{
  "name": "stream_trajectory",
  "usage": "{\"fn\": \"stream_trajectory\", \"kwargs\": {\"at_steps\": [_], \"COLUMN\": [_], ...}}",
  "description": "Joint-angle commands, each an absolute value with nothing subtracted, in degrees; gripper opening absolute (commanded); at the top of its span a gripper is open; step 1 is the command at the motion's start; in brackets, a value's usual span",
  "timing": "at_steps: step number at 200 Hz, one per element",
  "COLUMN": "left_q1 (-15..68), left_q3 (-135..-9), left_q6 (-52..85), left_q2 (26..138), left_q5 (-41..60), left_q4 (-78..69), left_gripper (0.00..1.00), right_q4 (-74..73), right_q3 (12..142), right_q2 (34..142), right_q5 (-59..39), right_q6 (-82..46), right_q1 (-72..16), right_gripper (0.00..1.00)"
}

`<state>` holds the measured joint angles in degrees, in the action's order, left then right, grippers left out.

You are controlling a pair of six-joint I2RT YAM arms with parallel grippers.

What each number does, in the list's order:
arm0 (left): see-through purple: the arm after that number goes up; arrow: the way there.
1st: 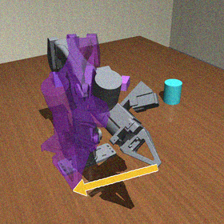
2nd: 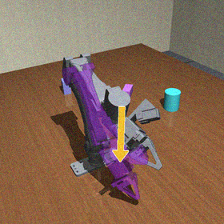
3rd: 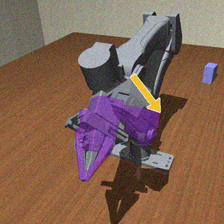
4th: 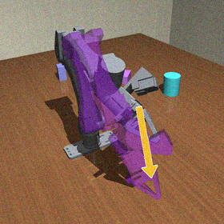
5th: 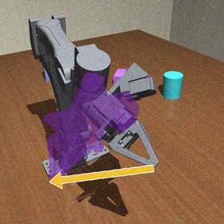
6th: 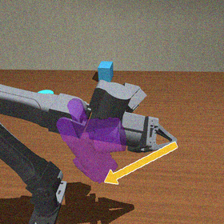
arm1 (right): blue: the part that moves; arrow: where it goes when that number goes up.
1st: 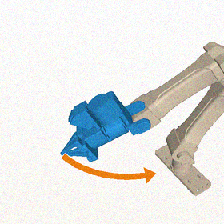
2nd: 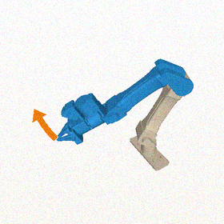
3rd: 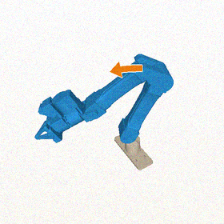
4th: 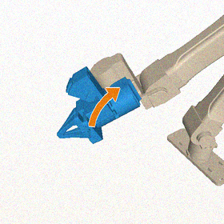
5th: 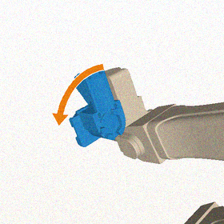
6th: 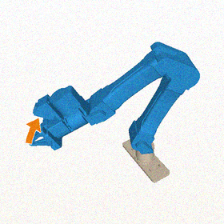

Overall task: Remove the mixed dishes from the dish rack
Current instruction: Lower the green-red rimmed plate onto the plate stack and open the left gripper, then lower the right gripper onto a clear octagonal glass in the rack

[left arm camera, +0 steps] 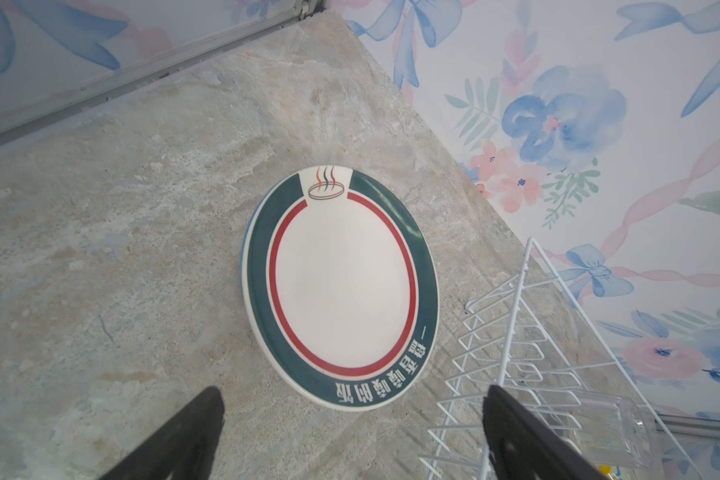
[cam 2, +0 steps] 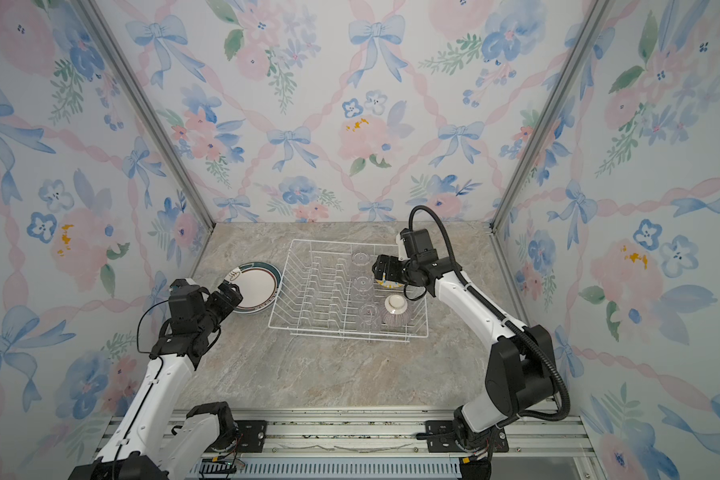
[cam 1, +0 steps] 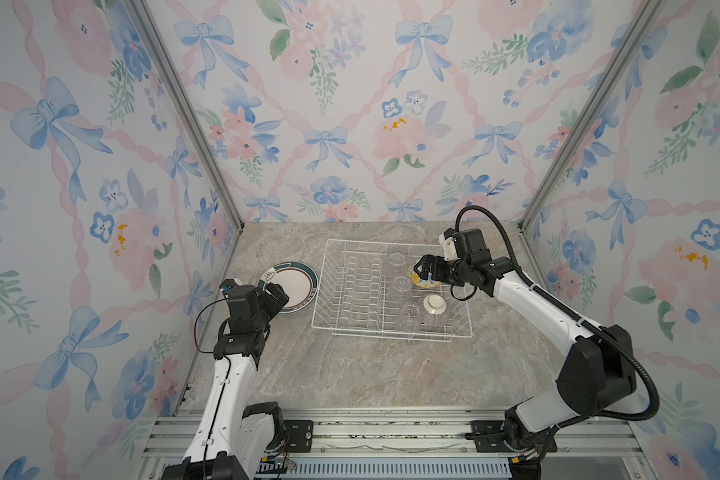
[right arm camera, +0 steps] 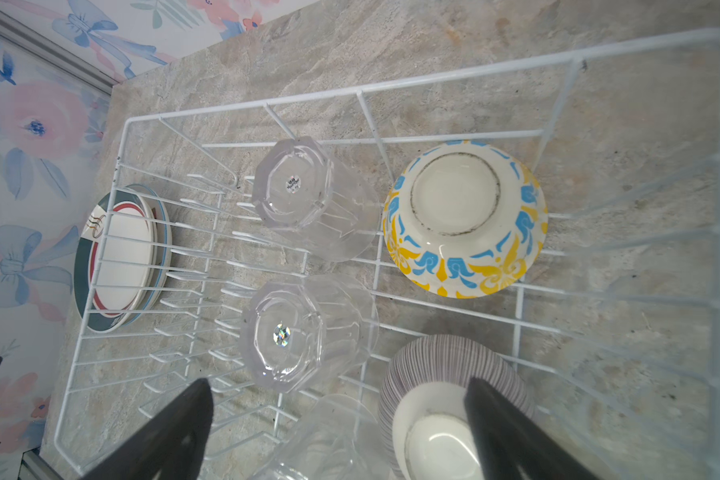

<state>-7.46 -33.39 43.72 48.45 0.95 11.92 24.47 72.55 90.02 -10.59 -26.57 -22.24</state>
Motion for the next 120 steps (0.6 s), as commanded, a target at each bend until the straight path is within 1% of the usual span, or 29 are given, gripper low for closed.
{"fn": "stream_trajectory", "kwargs": {"at_steps": [1, 41, 79, 83, 120], "left_q1": [-6.79, -6.55, -6.18, -6.08, -5.75], "left_q3": [-32.09, -34.18, -37.27, -37.54, -40.49], "left_q6": [44.52, 46.1, 45.5, 45.38, 43.15], "left_q2": [43.59, 41.92, 42.73, 42.91, 45.47], "left_q5": [3.65, 11.99, 15.46, 15.87, 17.51], "left_q4": [12.63, 12.82, 13.19, 13.32, 14.77], "left_gripper": [0.98, 0.98, 0.98, 0.98, 0.98], "right_q4": [21.11, 22.15, 21.62, 21.63, 21.07], "right_q3": [72.18, 74.35, 75.92, 76.36, 78.52], "right_q2": [90.94, 93.2, 94.49, 96.4, 99.16], "right_q5": [-11.7, -9.06, -6.17, -6.07, -4.49], "right_q6": [-27.38, -27.68, -26.93, -26.83, -26.6], "right_q1": [-23.31, -25.09, -26.8, -27.01, -27.66], "right_gripper": [0.97, 0.97, 0.97, 0.97, 0.97]}}
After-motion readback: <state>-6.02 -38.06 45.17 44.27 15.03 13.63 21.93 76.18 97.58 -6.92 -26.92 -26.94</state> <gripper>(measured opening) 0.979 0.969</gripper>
